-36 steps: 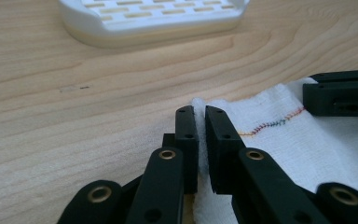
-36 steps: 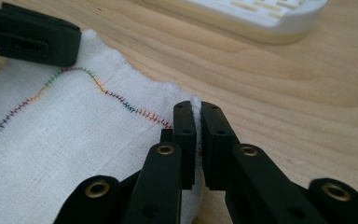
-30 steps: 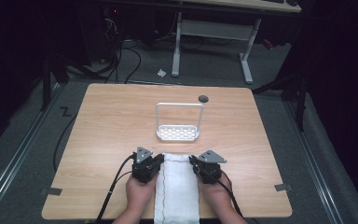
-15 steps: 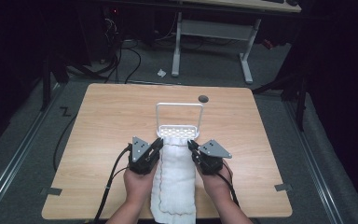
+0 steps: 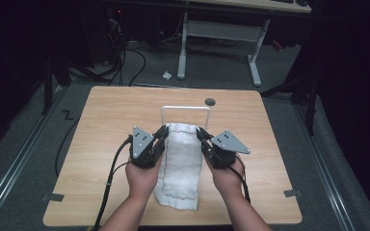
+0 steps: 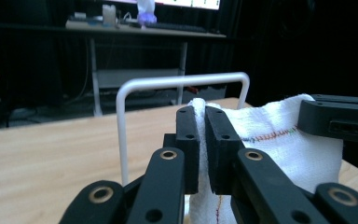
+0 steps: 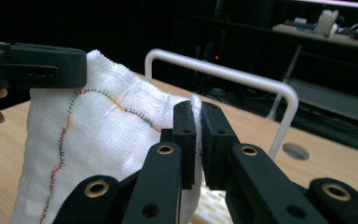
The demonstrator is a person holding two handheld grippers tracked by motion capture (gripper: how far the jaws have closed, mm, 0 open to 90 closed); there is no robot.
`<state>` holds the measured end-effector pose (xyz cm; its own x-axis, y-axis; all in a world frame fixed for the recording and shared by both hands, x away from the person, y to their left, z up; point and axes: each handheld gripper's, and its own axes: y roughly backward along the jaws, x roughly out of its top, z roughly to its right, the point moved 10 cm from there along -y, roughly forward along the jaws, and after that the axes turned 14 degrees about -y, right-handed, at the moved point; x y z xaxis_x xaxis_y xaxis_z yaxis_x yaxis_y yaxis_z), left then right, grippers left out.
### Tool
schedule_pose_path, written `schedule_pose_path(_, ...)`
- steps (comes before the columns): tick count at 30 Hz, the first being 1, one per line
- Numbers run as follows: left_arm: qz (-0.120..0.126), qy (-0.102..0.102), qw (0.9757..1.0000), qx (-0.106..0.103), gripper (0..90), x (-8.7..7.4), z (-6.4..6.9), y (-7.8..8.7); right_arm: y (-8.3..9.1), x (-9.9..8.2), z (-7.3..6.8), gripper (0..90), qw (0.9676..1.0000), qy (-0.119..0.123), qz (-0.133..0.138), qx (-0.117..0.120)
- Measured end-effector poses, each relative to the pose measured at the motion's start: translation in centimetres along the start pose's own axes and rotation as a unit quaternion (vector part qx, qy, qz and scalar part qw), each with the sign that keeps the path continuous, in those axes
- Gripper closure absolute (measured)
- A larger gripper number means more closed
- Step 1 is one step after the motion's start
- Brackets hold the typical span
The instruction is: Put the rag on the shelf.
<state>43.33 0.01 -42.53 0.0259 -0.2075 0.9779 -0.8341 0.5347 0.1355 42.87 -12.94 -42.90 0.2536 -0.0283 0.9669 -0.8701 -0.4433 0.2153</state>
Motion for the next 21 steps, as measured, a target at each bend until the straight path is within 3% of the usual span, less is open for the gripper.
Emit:
schedule_pose_path(9,0.037,-0.014,0.9992,0.009,84.6,3.7,-0.8,0.5,0.8,3.9,-0.6,85.8,0.9991,-0.002,0.043,0.008)
schedule_pose_path(21,0.062,-0.038,0.9972,0.016,84.8,7.6,-1.8,0.3,1.4,7.5,-0.4,85.9,0.9976,-0.004,0.067,0.014)
